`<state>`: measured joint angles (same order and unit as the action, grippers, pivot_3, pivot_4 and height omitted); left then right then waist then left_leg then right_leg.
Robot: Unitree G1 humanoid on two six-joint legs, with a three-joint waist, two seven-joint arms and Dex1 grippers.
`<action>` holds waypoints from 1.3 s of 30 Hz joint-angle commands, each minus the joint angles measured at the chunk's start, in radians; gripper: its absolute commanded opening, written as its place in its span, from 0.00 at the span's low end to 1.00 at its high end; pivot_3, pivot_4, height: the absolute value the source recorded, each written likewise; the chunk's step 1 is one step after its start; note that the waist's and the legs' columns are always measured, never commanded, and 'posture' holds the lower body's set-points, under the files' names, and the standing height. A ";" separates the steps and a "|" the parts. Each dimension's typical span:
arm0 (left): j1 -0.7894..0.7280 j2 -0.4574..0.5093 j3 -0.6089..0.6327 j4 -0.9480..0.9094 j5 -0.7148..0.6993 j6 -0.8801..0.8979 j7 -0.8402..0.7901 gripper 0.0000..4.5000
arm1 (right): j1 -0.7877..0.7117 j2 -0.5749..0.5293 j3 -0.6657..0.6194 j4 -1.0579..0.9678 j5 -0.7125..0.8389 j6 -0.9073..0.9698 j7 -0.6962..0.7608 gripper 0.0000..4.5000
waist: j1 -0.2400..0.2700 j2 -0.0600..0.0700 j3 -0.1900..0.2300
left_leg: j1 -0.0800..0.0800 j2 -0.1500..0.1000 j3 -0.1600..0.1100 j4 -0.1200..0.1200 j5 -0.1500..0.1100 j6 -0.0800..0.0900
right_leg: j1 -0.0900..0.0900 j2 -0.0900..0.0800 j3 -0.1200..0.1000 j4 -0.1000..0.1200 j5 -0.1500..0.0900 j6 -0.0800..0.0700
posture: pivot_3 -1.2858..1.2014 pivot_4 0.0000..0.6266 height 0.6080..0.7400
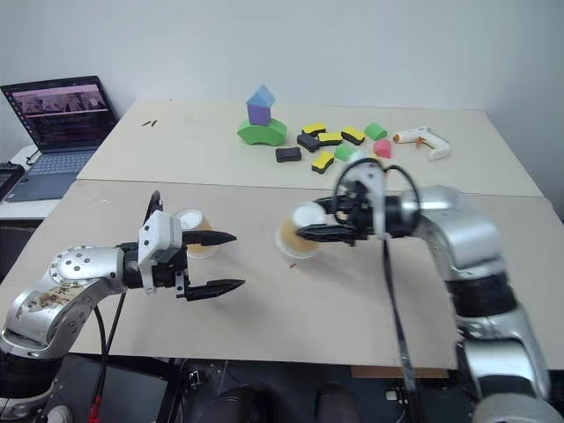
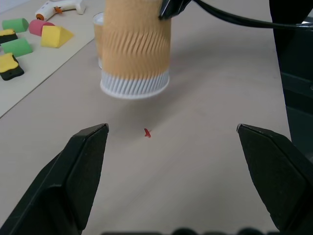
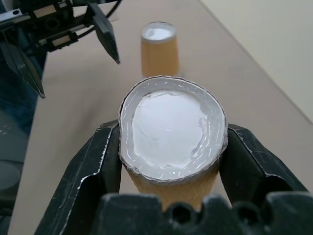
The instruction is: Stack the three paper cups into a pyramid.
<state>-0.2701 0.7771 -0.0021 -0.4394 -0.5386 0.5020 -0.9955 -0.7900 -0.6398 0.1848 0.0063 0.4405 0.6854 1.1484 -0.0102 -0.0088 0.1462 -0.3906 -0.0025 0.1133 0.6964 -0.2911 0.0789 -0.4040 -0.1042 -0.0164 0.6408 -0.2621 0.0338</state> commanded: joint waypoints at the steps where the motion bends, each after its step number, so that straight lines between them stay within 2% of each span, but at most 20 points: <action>1: 0.004 0.005 0.017 -0.046 -0.013 0.001 0.006 1.00 | -0.089 0.033 0.049 0.179 -0.093 -0.086 0.016 0.57 | 0.005 0.000 0.000 | -0.001 0.000 0.000 0.000 0.000 0.000 | -0.001 0.000 -0.001 0.000 0.000 0.000 | 0.52 0.24 1.00; 9: 0.050 0.014 0.054 -0.106 -0.032 0.032 0.044 1.00 | -0.213 0.144 0.096 0.533 -0.208 -0.241 0.076 0.57 | -0.005 0.000 0.000 | -0.004 0.000 0.000 0.000 0.000 0.000 | -0.002 0.007 -0.003 0.001 0.000 0.000 | 0.52 0.24 1.00; 19: 0.066 0.009 0.062 -0.134 -0.036 0.052 0.085 1.00 | -0.190 0.182 0.103 0.534 -0.247 -0.248 0.129 0.57 | -0.007 0.000 0.000 | -0.002 0.001 0.000 0.001 0.000 0.000 | -0.001 0.007 -0.003 0.003 0.000 0.000 | 0.52 0.24 1.00; 21: 0.064 0.007 0.058 -0.131 -0.034 0.050 0.087 1.00 | -0.184 0.190 0.098 0.534 -0.251 -0.255 0.117 0.78 | -0.009 0.000 0.000 | -0.002 0.001 0.000 0.001 0.000 -0.001 | -0.001 0.007 -0.002 0.004 0.000 0.000 | 0.52 0.24 1.00; 24: 0.062 0.007 0.056 -0.129 -0.036 0.049 0.087 1.00 | -0.174 0.194 0.087 0.522 -0.252 -0.258 0.105 0.97 | -0.009 0.000 0.000 | -0.001 0.001 0.000 0.000 0.000 -0.001 | -0.001 0.007 -0.001 0.004 0.000 0.000 | 0.52 0.24 1.00; 26: 0.060 0.006 0.053 -0.125 -0.034 0.049 0.087 1.00 | -0.169 0.194 0.074 0.509 -0.254 -0.262 0.088 0.99 | -0.009 0.000 0.000 | -0.001 0.001 0.000 0.000 0.000 -0.001 | -0.001 0.007 -0.002 0.004 0.000 0.000 | 0.52 0.24 1.00; 32: 0.046 0.003 0.042 -0.107 -0.027 0.040 0.075 1.00 | -0.116 0.083 -0.016 0.259 -0.158 -0.111 0.121 0.99 | -0.001 0.000 0.000 | -0.003 0.001 0.000 0.000 0.000 -0.001 | -0.003 0.005 -0.003 0.003 0.000 0.000 | 0.52 0.24 1.00; 35: 0.033 0.000 0.033 -0.089 -0.022 0.035 0.066 1.00 | -0.065 0.016 -0.058 0.108 -0.106 -0.029 0.123 0.99 | -0.001 0.000 0.000 | -0.003 0.001 -0.001 0.000 0.000 -0.001 | -0.002 -0.001 -0.007 0.002 0.000 0.000 | 0.52 0.24 1.00; 39: 0.027 0.001 0.025 -0.075 -0.012 0.023 0.053 1.00 | 0.014 -0.062 -0.212 -0.122 0.056 0.160 0.076 0.99 | -0.001 0.000 0.000 | -0.004 0.001 -0.001 0.000 0.000 -0.001 | -0.002 -0.002 -0.009 0.002 0.000 0.000 | 0.52 0.24 1.00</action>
<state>-0.2347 0.7759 0.0162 -0.5101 -0.5523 0.5455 -0.9332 -0.7742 -0.6774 0.0856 0.0014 0.3986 0.7519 1.2578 -0.0116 -0.0086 0.1465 -0.3946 -0.0018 0.1123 0.6967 -0.2909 0.0783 -0.4061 -0.1064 -0.0255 0.6434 -0.2620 0.0339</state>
